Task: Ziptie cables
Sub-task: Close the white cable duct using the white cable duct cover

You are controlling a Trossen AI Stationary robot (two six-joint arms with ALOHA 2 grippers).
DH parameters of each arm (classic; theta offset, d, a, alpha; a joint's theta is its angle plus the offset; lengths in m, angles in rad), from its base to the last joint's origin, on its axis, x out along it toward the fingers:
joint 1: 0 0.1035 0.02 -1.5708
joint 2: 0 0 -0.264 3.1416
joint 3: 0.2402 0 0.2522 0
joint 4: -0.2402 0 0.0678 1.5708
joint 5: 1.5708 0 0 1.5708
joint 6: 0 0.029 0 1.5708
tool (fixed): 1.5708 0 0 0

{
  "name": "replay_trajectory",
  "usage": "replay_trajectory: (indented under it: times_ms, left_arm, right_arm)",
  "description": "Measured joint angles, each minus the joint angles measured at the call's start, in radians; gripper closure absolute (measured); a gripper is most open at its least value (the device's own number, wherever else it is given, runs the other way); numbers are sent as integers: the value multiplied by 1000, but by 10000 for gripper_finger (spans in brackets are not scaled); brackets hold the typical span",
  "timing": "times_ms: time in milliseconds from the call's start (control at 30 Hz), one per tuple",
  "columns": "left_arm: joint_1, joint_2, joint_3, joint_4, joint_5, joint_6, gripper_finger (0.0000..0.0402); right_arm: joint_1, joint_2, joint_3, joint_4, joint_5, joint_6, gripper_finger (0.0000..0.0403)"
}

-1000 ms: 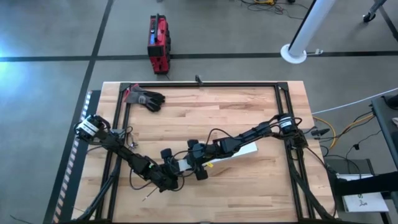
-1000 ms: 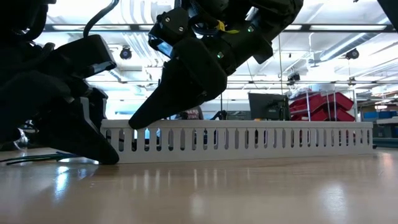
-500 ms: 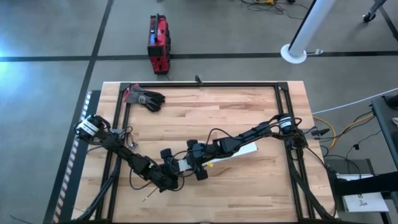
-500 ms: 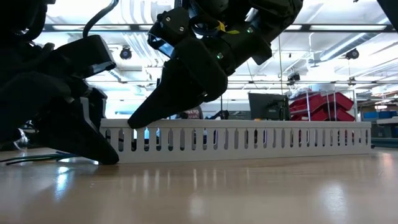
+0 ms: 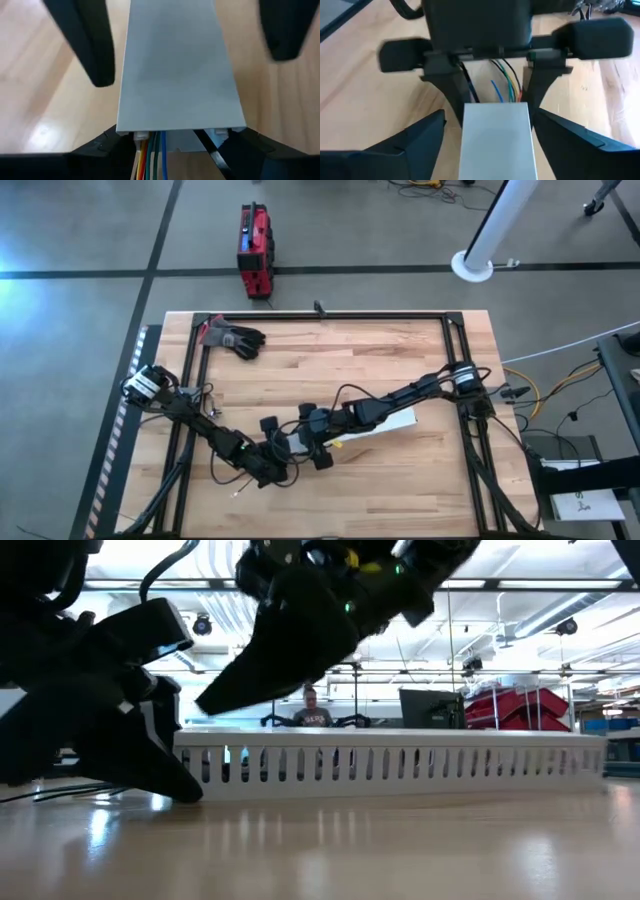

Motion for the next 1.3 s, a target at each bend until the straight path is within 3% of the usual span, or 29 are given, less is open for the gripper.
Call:
replay_trajectory:
  times_ms: [100,167,333,500,567,767,833,1100,1200,1300]
  left_arm:
    - [1,0,31,-59,-12,73,197]
    - [1,2,75,-155,-29,102,197]
    - [1,3,236,-507,-103,142,195]
    - [-1,25,375,-745,-242,298,196]
    - [1,36,413,-769,-322,423,196]
    - [14,48,473,-766,-626,860,194]
    - [26,46,482,-759,-674,937,194]
    - [60,44,453,-760,-665,934,193]
    - [89,39,447,-749,-495,782,193]
    - [143,21,447,-734,-233,657,193]
  right_arm:
    - [8,-49,30,-99,9,-32,97]
    - [24,-107,47,-217,80,-58,90]
    - [119,-277,78,-568,473,-132,86]
    - [254,-465,96,-854,831,-28,92]
    - [306,-535,96,-908,882,49,95]
    - [419,-698,95,-951,890,305,104]
    - [444,-720,94,-957,889,349,108]
    - [479,-711,93,-977,888,362,118]
    - [471,-697,91,-1041,888,424,119]
    - [451,-693,88,-1124,890,529,117]
